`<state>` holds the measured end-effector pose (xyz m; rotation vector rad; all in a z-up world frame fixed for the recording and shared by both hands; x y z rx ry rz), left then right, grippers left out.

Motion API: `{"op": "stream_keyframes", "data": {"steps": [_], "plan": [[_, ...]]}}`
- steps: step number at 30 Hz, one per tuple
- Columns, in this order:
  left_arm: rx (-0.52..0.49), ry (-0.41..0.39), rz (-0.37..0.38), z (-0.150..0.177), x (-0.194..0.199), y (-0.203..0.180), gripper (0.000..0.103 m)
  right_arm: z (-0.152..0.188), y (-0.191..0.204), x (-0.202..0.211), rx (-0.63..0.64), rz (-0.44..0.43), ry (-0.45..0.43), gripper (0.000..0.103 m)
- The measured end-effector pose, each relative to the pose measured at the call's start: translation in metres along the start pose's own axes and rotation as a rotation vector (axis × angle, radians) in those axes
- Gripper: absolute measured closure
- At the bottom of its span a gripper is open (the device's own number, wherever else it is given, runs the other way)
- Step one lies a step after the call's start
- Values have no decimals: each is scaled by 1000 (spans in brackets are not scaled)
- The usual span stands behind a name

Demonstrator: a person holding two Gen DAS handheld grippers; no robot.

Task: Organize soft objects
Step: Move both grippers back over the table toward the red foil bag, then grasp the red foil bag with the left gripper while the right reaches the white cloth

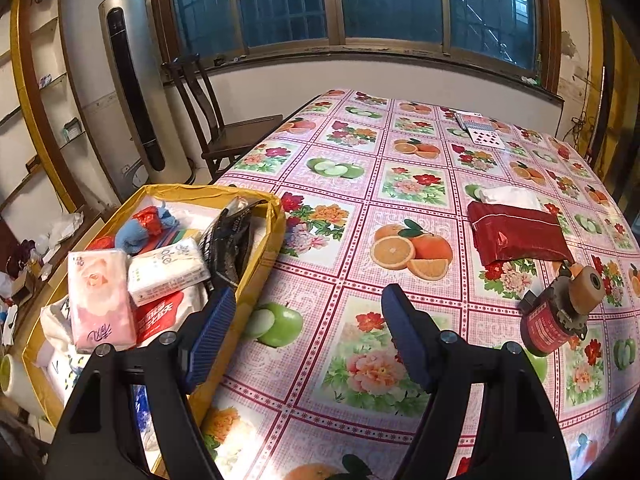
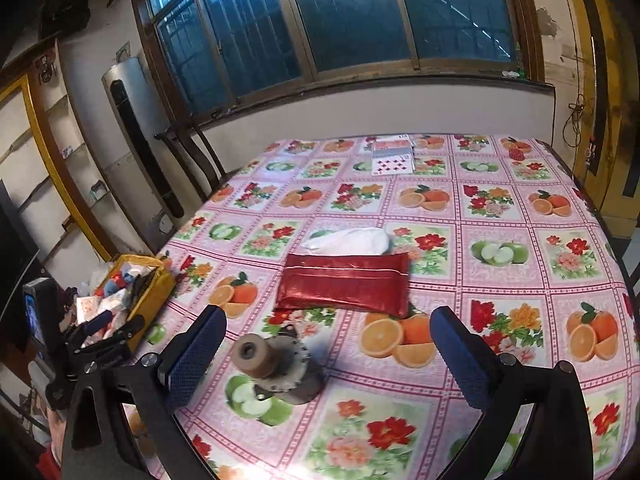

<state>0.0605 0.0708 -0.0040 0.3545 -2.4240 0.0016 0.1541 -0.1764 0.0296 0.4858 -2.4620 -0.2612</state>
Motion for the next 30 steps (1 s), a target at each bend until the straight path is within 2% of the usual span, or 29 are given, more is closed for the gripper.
{"op": "stream_keyframes", "data": {"steps": [2, 6, 13, 16, 19, 22, 24, 28, 30], "plan": [[-16, 14, 18, -7, -8, -8, 27, -2, -16, -23, -13, -12, 70, 0], [-29, 49, 85, -24, -25, -29, 28, 5, -46, -68, -163, -136, 185, 0], [-39, 133, 163, -45, -57, -61, 28, -12, -76, -122, -342, -171, 190, 0], [-32, 128, 165, -45, -58, -62, 28, -15, -89, -149, -436, -166, 232, 0], [-19, 147, 147, -43, -65, -55, 28, -14, -94, -171, -513, -204, 268, 0], [-13, 165, 140, -39, -70, -46, 28, -4, -84, -180, -607, -283, 349, 1], [-1, 169, 126, -36, -73, -40, 28, 2, -65, -191, -663, -409, 432, 1], [40, 218, 122, -31, -85, -27, 28, 9, -12, -216, -664, -596, 599, 1], [53, 216, 106, -32, -84, -19, 28, 6, 13, -217, -605, -662, 656, 1]]}}
Point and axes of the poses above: each gripper's, at about its wrist camera, not at the fingertips, and x roughly against the way its jaws point, y to its left, z to its underside, the point moved 2 cm from there along -x, roughly the way its jaws point, and after that the axes turned 4 degrees about -y, right-handed, at the moved point
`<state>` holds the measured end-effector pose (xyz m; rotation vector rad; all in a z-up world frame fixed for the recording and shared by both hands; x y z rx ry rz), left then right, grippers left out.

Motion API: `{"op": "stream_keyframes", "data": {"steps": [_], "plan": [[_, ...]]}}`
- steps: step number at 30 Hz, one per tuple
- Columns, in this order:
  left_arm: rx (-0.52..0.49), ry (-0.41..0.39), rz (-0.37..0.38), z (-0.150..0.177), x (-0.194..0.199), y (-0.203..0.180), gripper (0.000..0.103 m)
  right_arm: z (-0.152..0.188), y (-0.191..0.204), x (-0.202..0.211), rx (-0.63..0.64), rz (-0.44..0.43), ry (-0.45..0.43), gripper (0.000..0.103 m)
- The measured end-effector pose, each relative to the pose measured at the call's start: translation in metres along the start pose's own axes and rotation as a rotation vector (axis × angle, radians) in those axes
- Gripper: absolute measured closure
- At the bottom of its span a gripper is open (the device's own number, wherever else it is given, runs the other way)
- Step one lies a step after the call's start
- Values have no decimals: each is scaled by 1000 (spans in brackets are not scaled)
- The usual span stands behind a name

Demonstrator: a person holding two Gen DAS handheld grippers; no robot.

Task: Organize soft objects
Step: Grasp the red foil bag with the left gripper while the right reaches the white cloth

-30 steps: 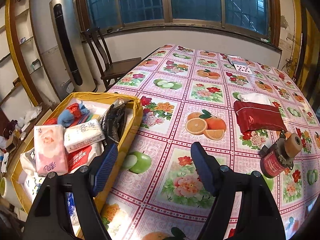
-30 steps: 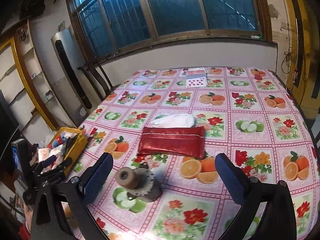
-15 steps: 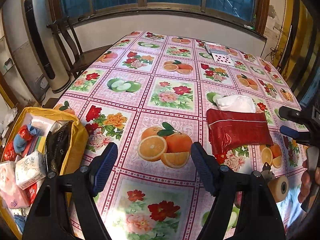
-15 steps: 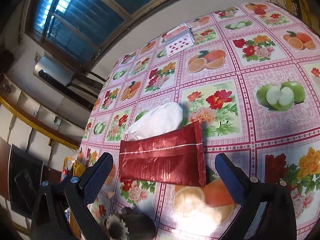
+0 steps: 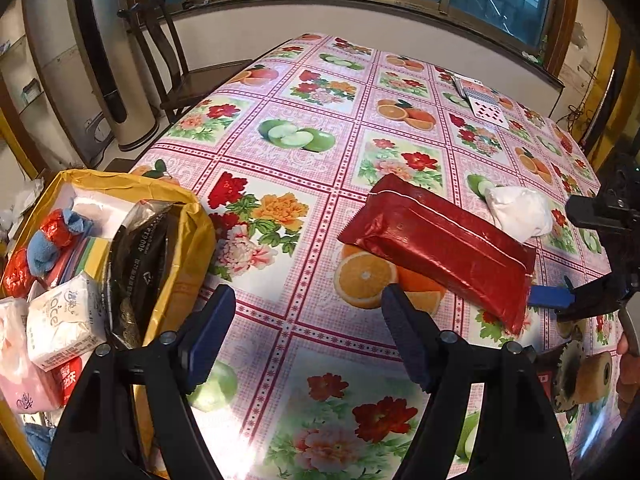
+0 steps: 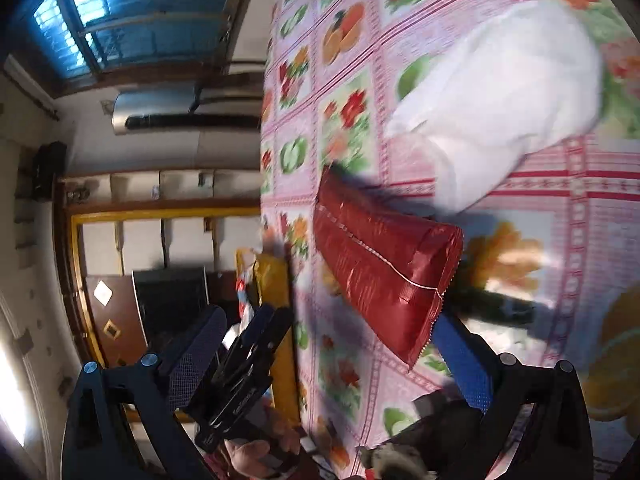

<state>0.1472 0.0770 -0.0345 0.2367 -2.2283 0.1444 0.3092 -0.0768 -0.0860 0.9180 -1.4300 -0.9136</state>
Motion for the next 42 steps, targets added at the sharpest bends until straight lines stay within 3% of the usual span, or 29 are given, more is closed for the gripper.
{"op": "stream_keyframes", "data": {"steps": [4, 7, 11, 14, 18, 20, 23, 28, 31, 33, 35, 37, 39, 42], "plan": [[23, -1, -14, -6, 1, 12, 28, -9, 36, -7, 165, 126, -20, 1], [26, -9, -38, -9, 1, 17, 27, -22, 47, -22, 183, 176, -26, 0], [25, 7, -42, -8, -4, 17, 27, -42, 41, -47, 175, 324, -45, 0], [7, 21, -53, -6, -9, 15, 27, -40, 27, -52, 65, 282, -25, 0], [16, 39, -62, -5, -15, 19, 27, -1, 37, -61, -7, 136, 72, 1], [45, 50, -42, -7, -16, 23, 28, 11, 58, -47, 57, 111, 34, 1], [54, 55, -31, -14, -16, 18, 27, 25, 81, -14, 184, 162, -55, 1], [-31, 100, 5, -27, -30, -16, 28, 45, 83, 34, 296, 240, -166, 0], [-66, 122, 15, -28, -41, -39, 28, 43, 81, 63, 412, 415, -284, 0], [-73, 144, 30, -27, -46, -50, 27, 32, 74, 71, 456, 538, -310, 0], [-74, 131, 36, -29, -46, -58, 27, 23, 61, 78, 443, 602, -312, 0], [-66, 144, 28, -32, -51, -62, 26, 17, 48, 87, 407, 557, -303, 0], [-29, 142, 80, -34, -50, -65, 26, 14, 41, 88, 376, 517, -306, 0], [-80, 158, 80, -31, -54, -79, 25, 12, 34, 86, 364, 508, -312, 0]]}}
Point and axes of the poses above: each gripper's, at about its wrist camera, not at the fingertips, and x roughly against the way its jaws point, y to its left, z to its underside, the point moved 2 cm from there along -x, roughly the way its jaws point, and after that the axes turned 4 degrees about -y, right-handed, at the moved point
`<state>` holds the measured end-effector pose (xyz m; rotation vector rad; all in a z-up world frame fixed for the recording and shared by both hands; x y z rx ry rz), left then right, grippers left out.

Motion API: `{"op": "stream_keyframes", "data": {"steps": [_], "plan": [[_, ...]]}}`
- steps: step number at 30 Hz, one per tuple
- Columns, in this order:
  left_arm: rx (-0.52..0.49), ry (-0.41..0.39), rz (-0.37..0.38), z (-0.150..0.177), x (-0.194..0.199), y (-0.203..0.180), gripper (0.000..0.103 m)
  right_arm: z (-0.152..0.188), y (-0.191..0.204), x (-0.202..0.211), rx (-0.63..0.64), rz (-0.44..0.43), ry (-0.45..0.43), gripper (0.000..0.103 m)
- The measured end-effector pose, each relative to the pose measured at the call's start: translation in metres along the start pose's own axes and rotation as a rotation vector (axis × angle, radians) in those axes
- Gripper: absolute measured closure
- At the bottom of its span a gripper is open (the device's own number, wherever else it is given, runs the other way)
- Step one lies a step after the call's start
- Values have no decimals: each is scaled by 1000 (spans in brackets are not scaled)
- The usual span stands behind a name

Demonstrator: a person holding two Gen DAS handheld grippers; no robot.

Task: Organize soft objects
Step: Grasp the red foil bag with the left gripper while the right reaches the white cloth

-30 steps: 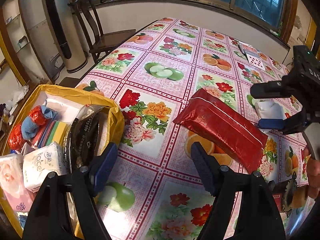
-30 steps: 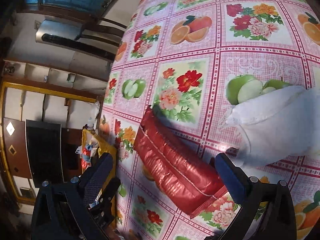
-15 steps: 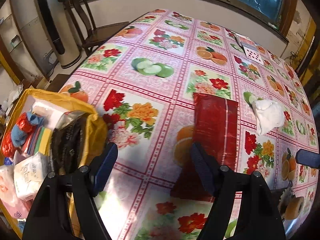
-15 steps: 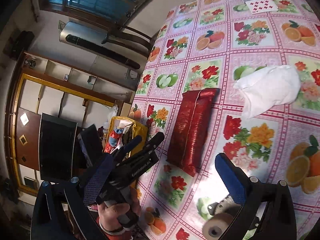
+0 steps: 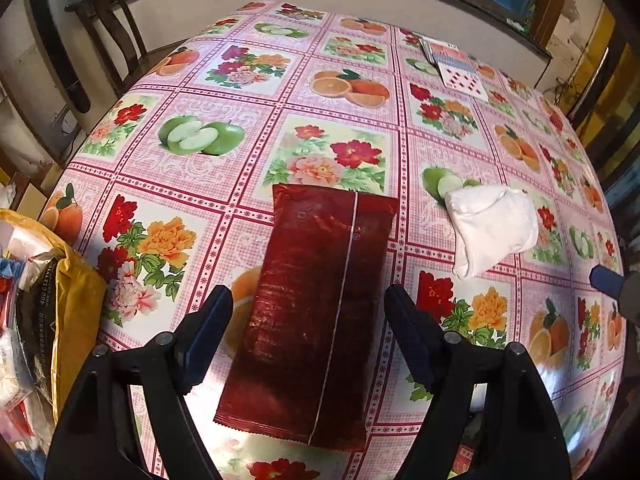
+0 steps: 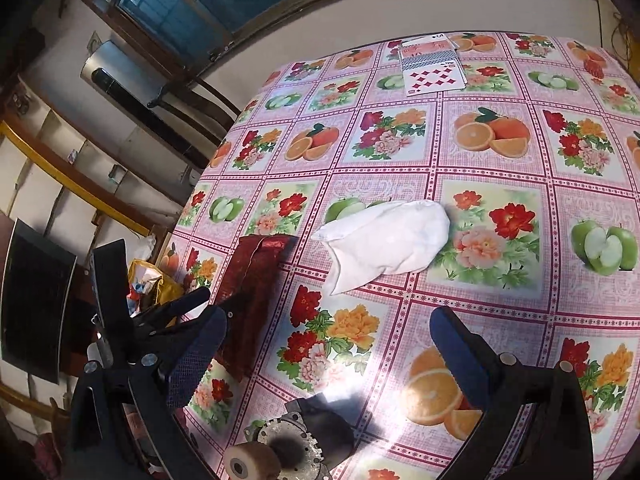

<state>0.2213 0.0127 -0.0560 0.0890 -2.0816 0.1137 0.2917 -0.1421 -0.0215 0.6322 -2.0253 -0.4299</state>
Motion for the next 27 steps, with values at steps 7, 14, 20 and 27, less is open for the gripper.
{"op": "stream_keyframes", "data": {"steps": [7, 14, 20, 27], "plan": [[-30, 63, -3, 4, -23, 1, 19, -7, 11, -13, 100, 44, 1, 0], [-120, 19, 29, 12, -21, 0, 33, -28, 16, -59, 334, 203, 55, 0], [-141, 1, 62, 12, -15, 0, 51, -36, -4, -101, 293, 280, 116, 0], [-150, -37, 75, 16, -8, 3, 61, -18, -15, -108, 309, 347, 110, 3]]}}
Point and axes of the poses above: each gripper's, at about its wrist camera, not at the fingertips, and x roughly against the way its jaws point, y to its left, z to its underside, the point moved 2 cm from there along -x, roughly the way its jaws point, and after that the axes turned 4 degrees about -y, right-handed, at the moved point
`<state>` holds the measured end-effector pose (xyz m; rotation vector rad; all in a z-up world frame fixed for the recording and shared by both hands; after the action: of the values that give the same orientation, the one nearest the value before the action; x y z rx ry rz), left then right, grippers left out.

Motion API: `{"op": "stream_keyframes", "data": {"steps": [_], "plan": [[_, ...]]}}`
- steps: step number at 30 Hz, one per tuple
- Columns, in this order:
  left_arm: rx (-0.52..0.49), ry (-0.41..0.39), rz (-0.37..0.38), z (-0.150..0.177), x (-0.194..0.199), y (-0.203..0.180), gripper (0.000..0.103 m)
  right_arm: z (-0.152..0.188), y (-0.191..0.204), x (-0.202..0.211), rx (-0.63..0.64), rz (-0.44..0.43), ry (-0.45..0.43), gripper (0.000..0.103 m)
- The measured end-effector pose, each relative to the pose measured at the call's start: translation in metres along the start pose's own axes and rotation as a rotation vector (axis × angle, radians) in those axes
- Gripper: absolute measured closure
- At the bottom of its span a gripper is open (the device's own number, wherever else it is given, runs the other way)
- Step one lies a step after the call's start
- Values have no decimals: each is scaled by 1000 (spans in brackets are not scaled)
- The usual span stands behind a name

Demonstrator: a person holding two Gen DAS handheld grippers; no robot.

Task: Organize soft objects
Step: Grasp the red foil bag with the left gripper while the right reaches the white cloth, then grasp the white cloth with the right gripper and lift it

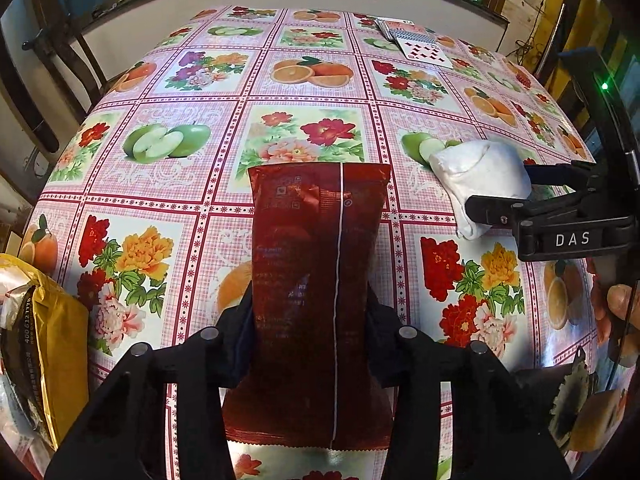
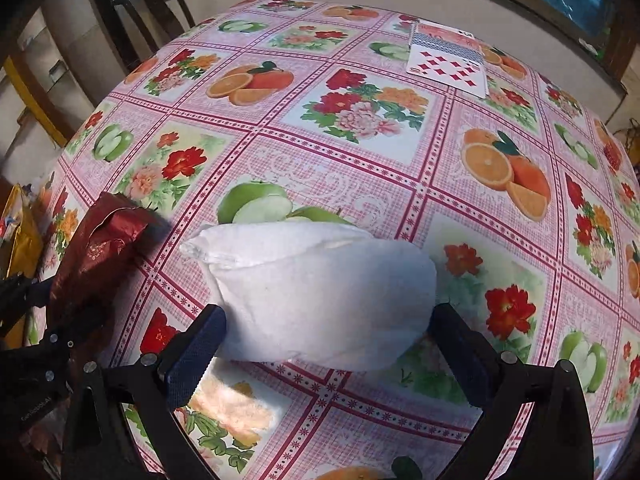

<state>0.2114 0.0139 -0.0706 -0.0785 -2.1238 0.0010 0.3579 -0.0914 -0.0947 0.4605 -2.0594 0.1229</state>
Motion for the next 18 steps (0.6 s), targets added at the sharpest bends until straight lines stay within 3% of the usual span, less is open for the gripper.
{"op": "stream_keyframes", "data": {"steps": [1, 3, 4, 5, 12, 18], "plan": [[-2, -7, -6, 2, 2, 0, 62, 3, 0, 3, -1, 12, -9, 11], [3, -23, -11, 6, 6, 0, 63, 8, -1, 16, -10, 9, -37, 43], [9, -25, -6, 8, 7, 2, 64, 10, -3, 22, -30, -4, -46, 75], [15, -27, -5, 11, 9, 3, 64, 13, -8, 27, -68, -42, -48, 90], [8, -71, -41, 26, 31, 7, 65, 44, -30, 52, -231, -153, -78, 89], [1, -127, -59, 39, 56, 5, 65, 61, -35, 84, -281, -205, -138, 90]]}}
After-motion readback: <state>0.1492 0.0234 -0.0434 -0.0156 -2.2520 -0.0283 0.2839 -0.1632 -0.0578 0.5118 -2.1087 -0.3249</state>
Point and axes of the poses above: each gripper's, at about its wrist camera, not at the fingertips, and x roughly against the way its jaws point, y to its left, z to its underside, the point moved 2 cm from there along -x, roughly the way its jaws point, and after that the axes turned 4 degrees about -y, right-handed, at the moved point
